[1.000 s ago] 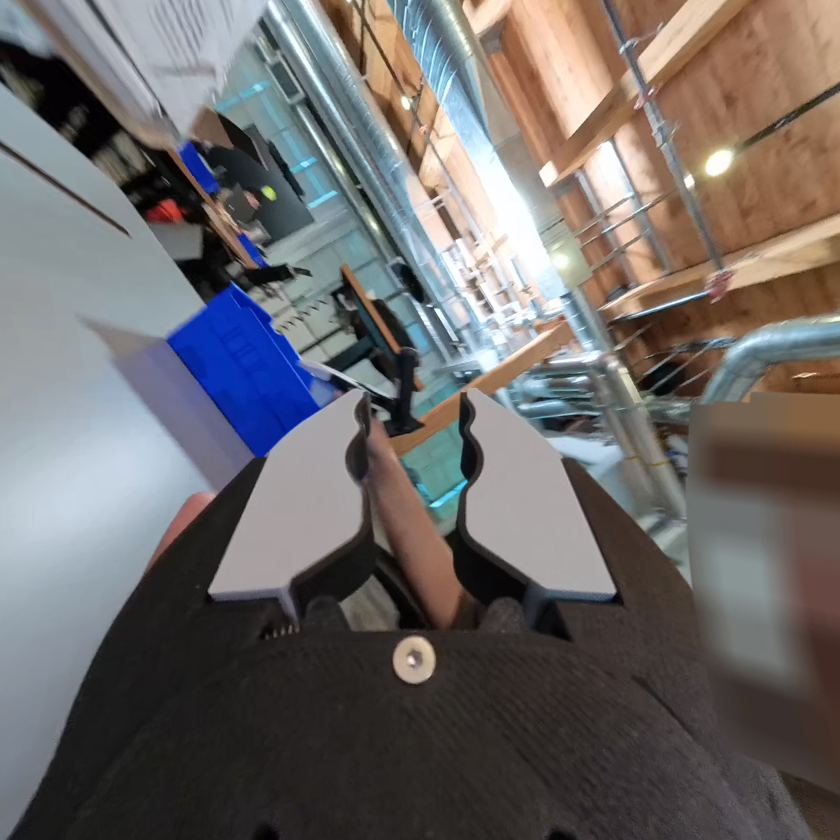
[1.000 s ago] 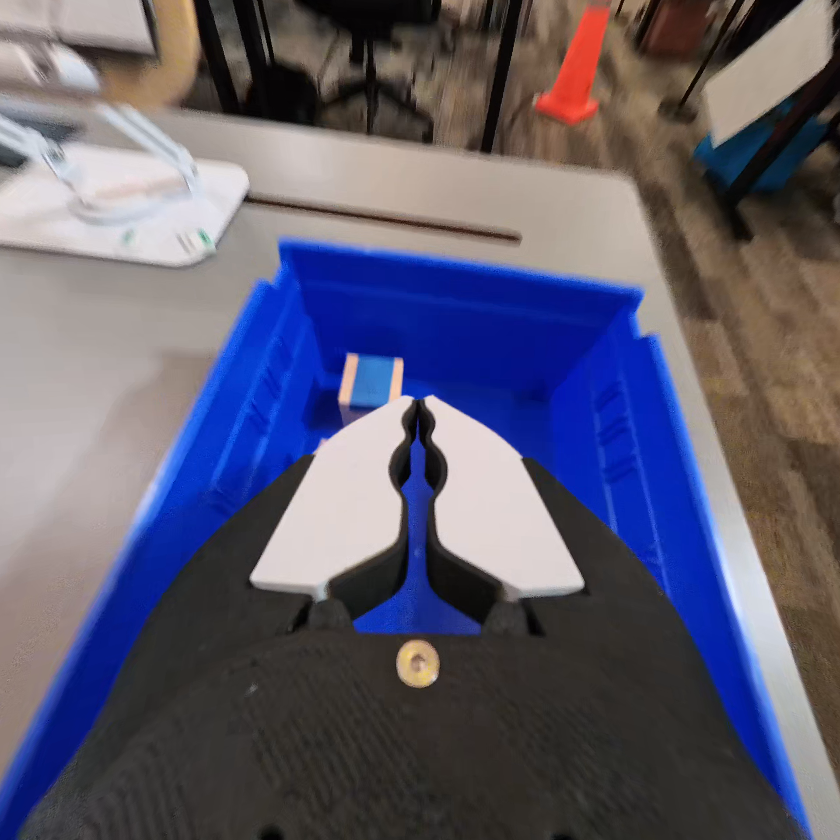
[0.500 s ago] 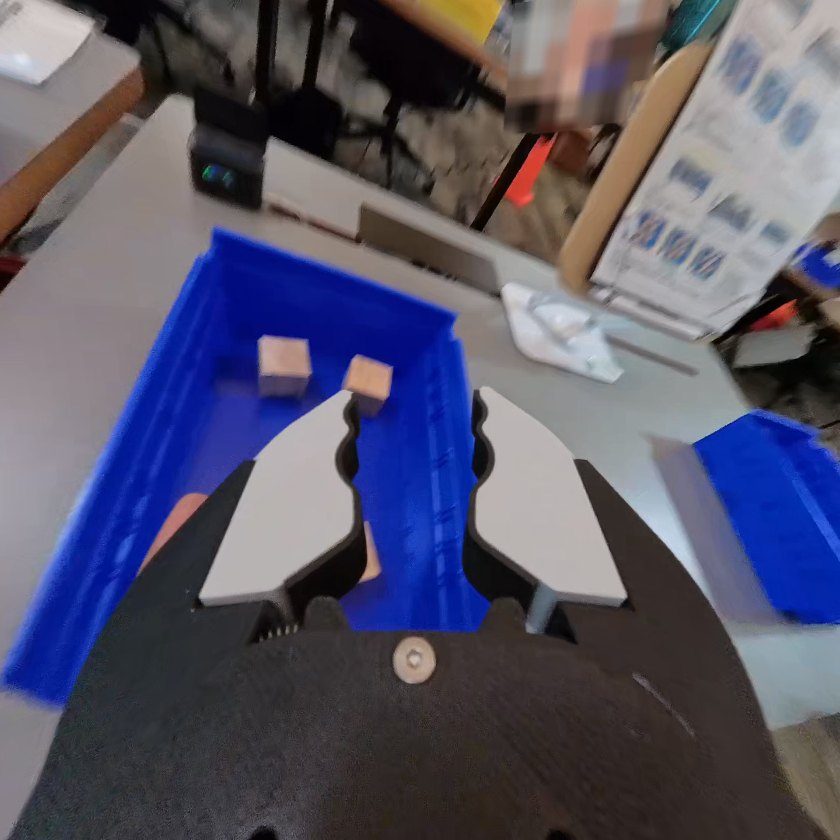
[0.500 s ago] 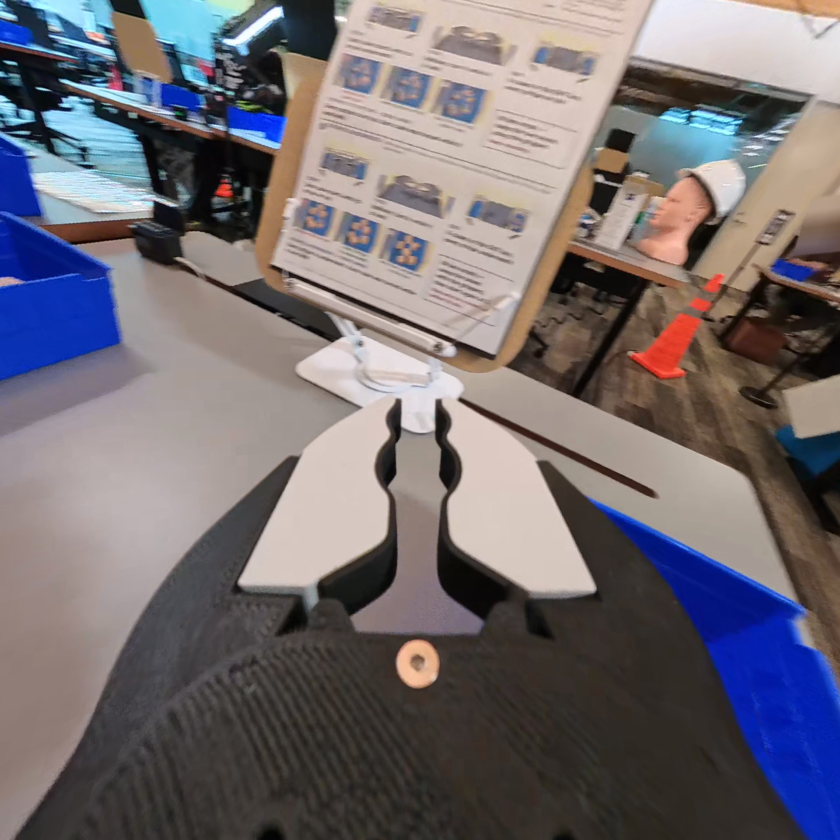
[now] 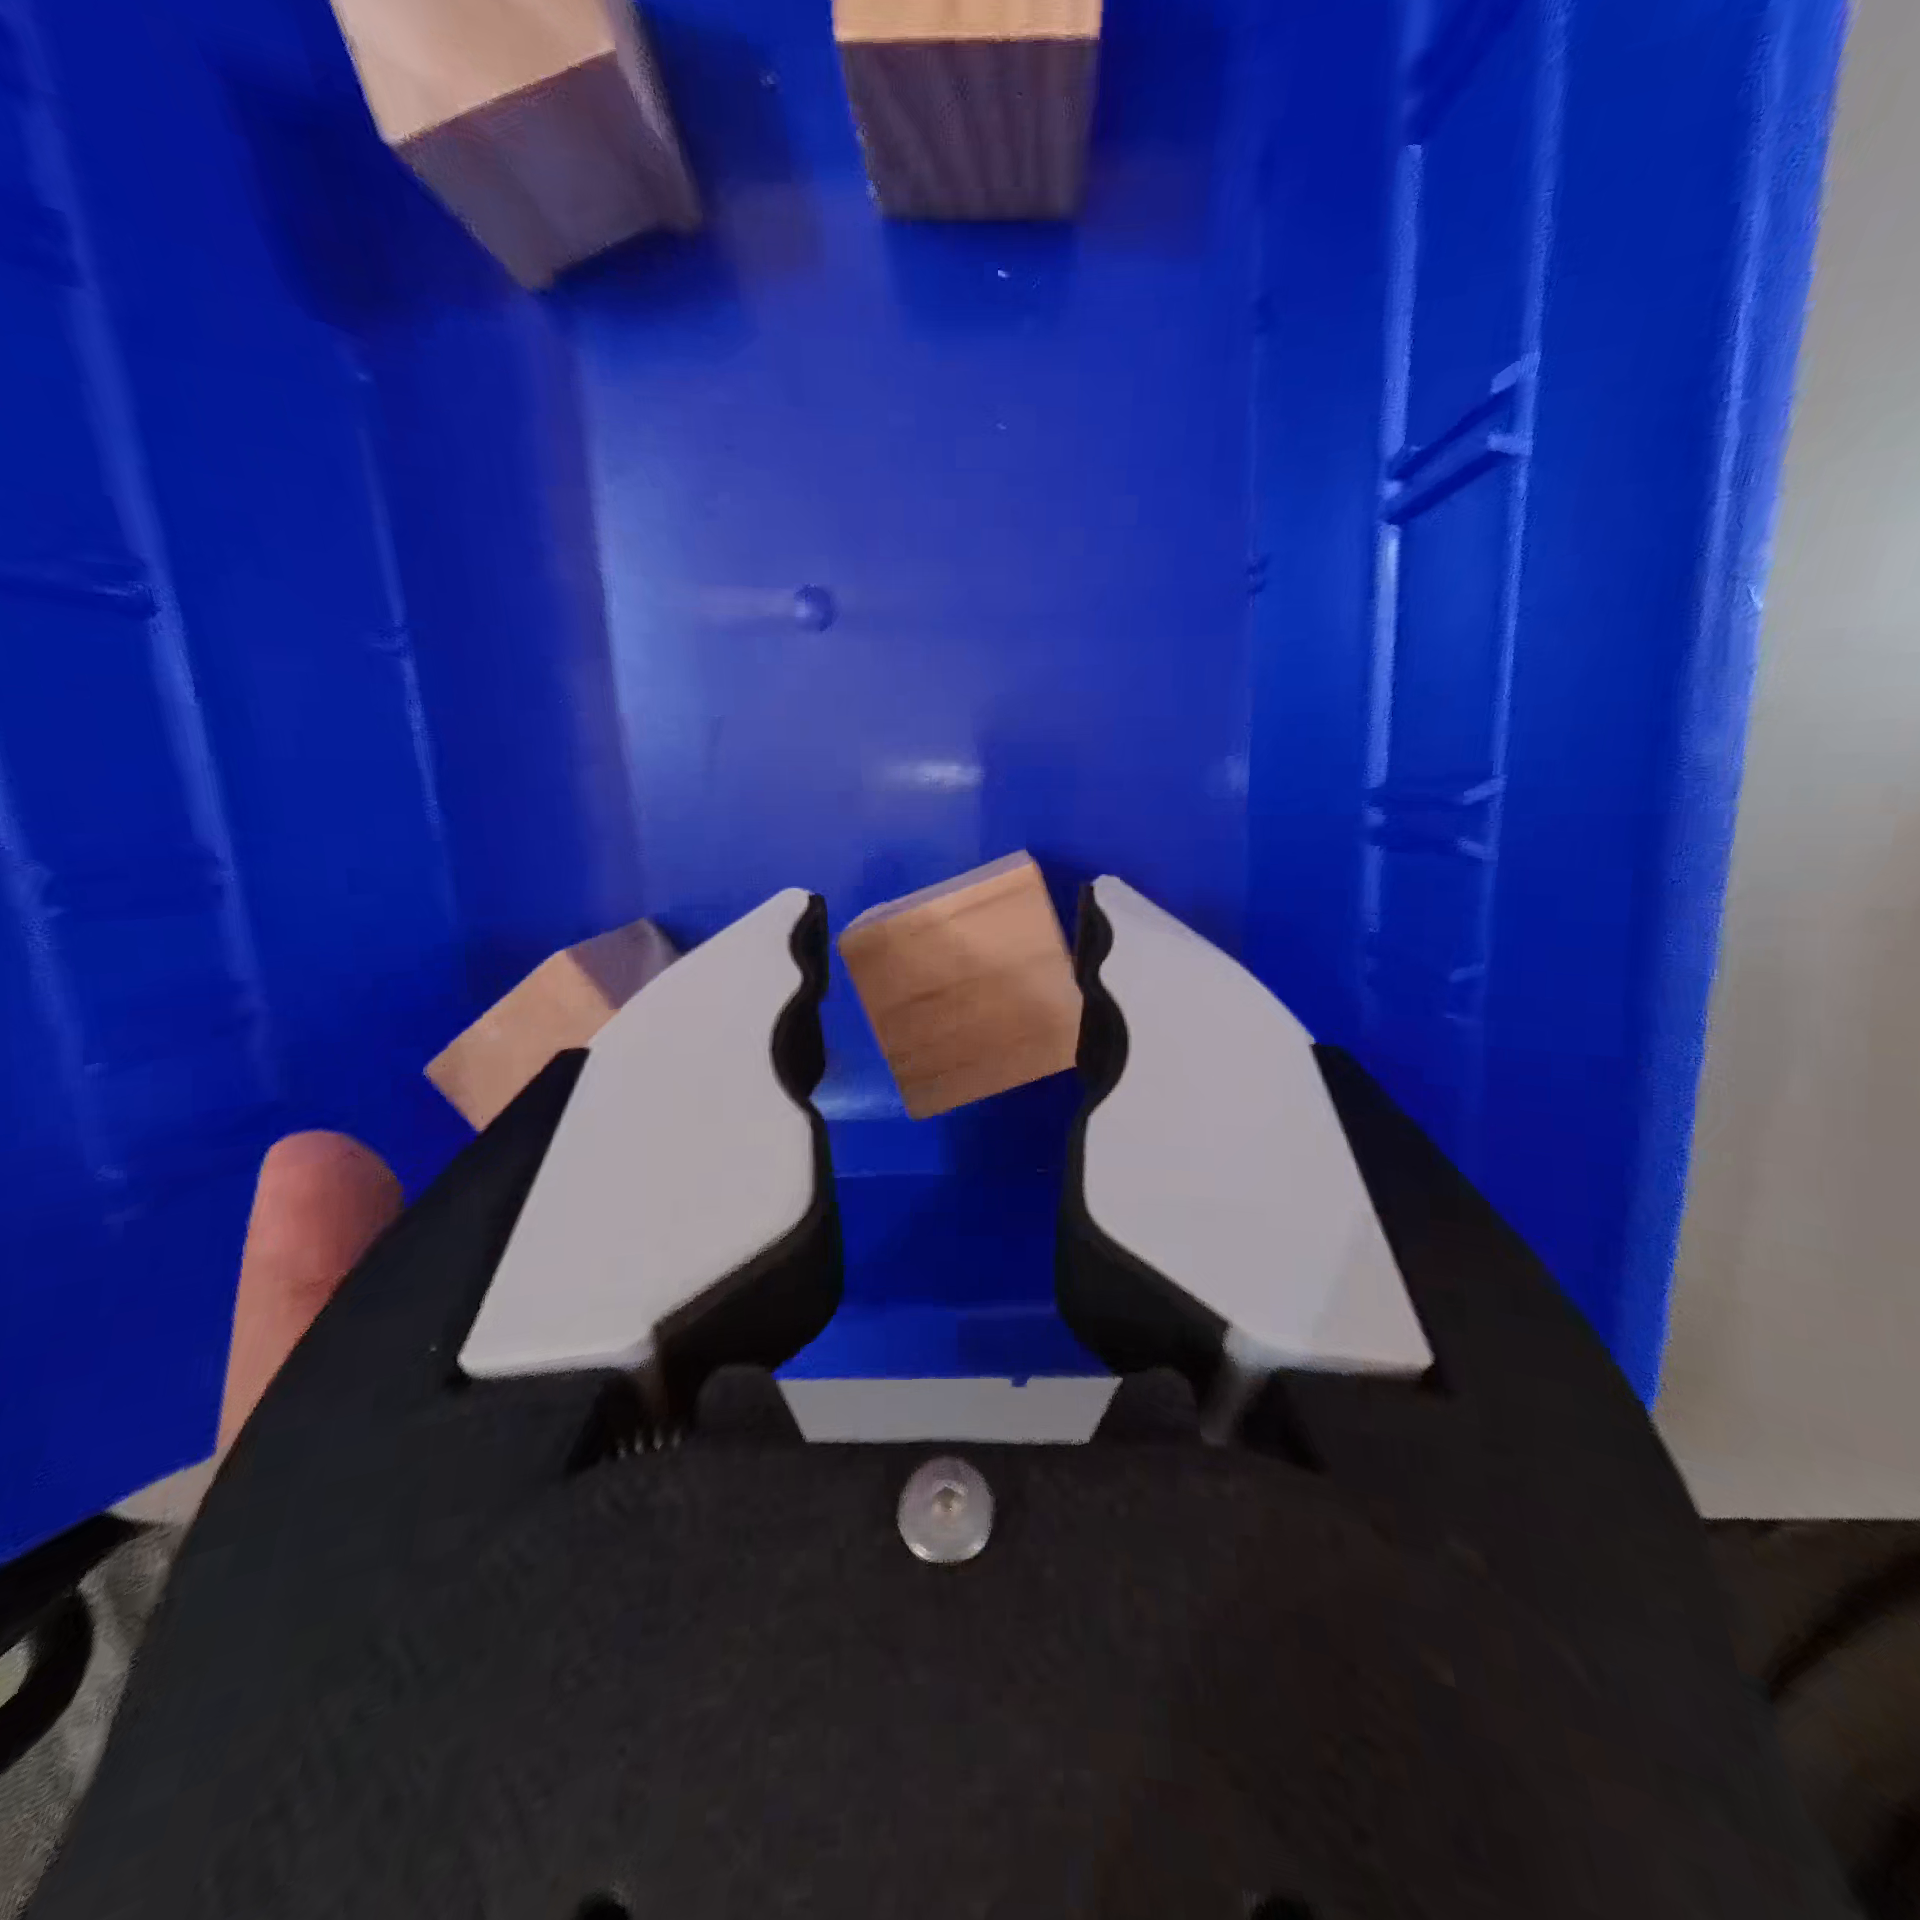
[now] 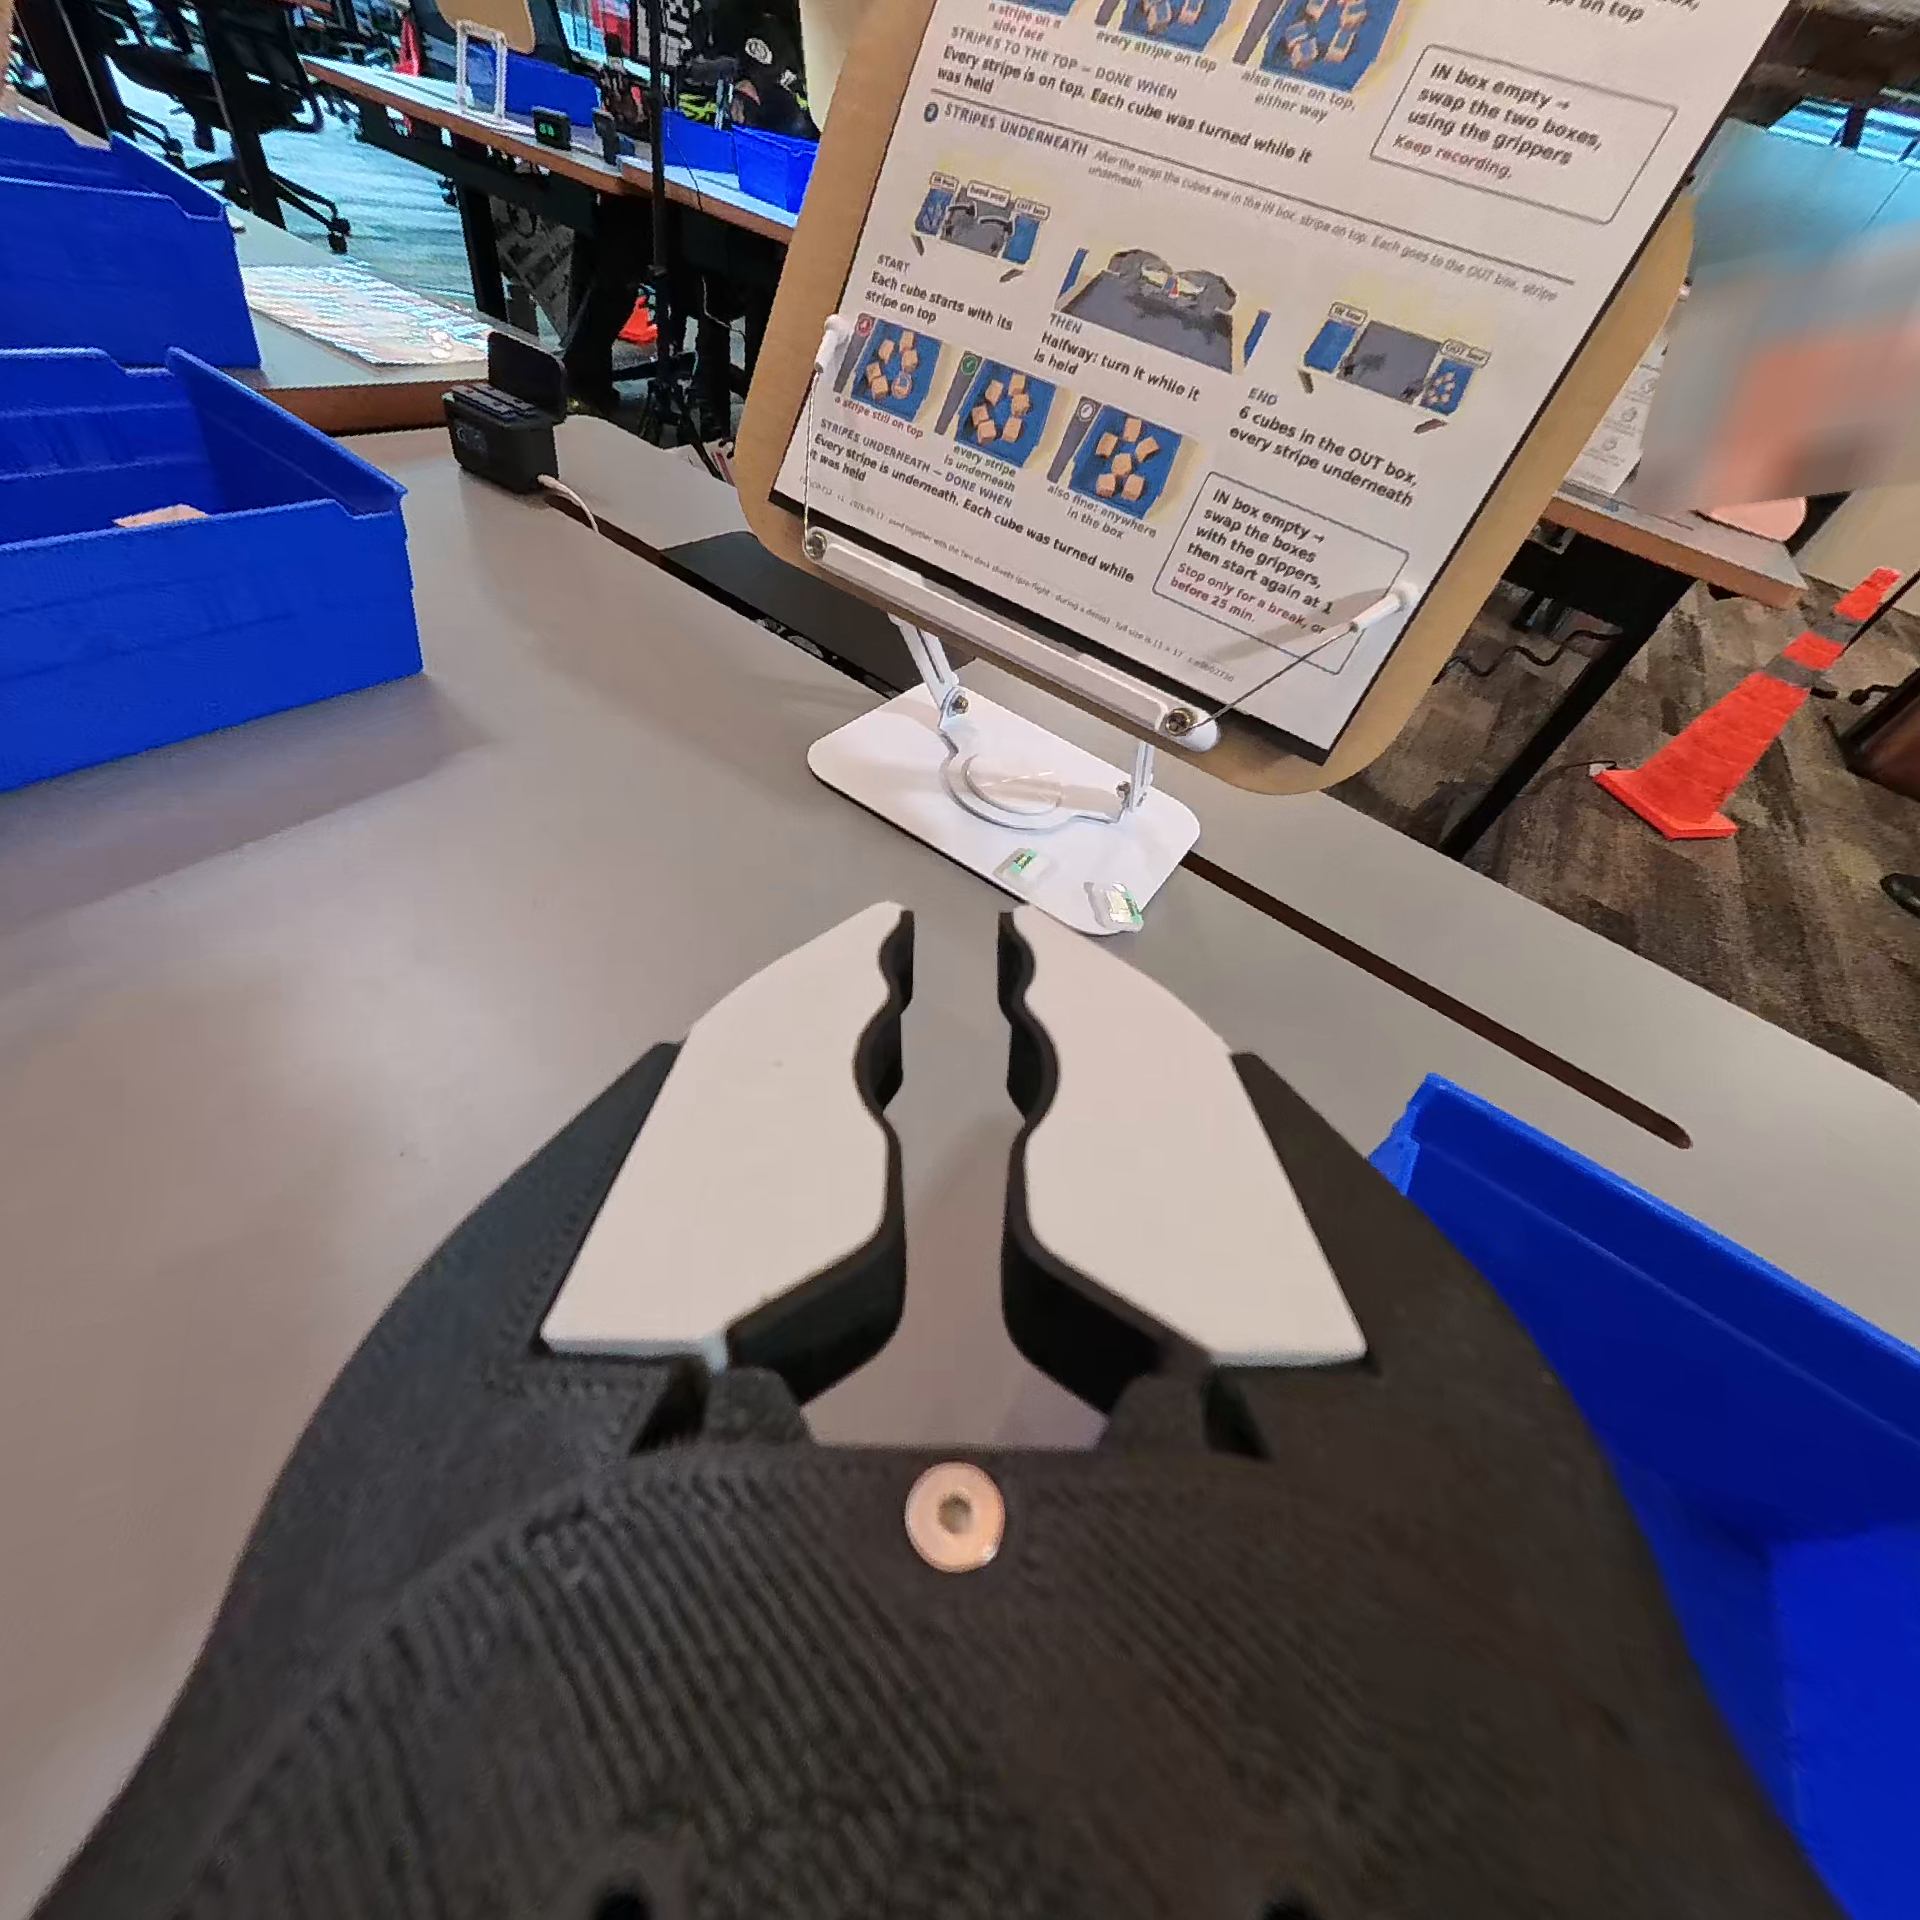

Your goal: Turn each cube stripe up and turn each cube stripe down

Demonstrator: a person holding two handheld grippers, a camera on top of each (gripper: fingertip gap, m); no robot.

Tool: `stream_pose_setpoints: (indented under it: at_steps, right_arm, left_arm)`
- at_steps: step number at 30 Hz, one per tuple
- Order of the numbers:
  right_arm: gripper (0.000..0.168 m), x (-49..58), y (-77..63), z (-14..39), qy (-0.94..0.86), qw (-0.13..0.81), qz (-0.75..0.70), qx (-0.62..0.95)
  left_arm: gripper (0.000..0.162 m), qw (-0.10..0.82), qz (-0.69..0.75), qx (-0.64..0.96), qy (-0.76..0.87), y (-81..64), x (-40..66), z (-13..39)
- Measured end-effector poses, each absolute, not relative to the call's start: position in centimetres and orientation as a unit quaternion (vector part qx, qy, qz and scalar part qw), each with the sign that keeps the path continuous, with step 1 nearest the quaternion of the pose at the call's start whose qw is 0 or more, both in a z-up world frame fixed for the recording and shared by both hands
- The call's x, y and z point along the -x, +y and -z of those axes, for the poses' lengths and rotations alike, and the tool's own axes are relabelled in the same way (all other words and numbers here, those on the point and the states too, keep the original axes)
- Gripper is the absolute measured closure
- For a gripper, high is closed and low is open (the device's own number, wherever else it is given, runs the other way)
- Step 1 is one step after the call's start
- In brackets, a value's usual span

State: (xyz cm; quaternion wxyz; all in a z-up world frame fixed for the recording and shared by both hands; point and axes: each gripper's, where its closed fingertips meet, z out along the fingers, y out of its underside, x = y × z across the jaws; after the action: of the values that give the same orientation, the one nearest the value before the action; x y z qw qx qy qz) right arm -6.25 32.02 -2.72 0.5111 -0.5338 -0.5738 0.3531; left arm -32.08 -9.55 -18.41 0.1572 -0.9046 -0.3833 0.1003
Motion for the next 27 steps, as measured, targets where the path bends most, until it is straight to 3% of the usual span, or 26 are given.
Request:
stream_pose_setpoints:
  at_steps: [4,15,19,27]
  right_arm:
    - [0.153,6.3,32.2,3.0,-0.574,0.509,-0.353,0.535]
    - [0.152,6.3,31.7,2.7,-0.584,0.521,-0.337,0.523]
    - [0.153,6.2,31.9,2.7,-0.581,0.529,-0.333,0.521]
    - [0.153,6.1,32.3,2.2,-0.569,0.542,-0.334,0.52]
  left_arm:
    - [0.115,0.125,-0.11,0.911,-0.378,-10.3,32.0,19.3]
    - [0.12,0.159,-0.09,0.9,-0.396,-10.4,32.5,19.0]
    - [0.102,0.17,-0.102,0.893,-0.404,-10.5,32.8,18.1]
    - [0.097,0.146,-0.054,0.904,-0.398,-10.9,31.3,19.0]
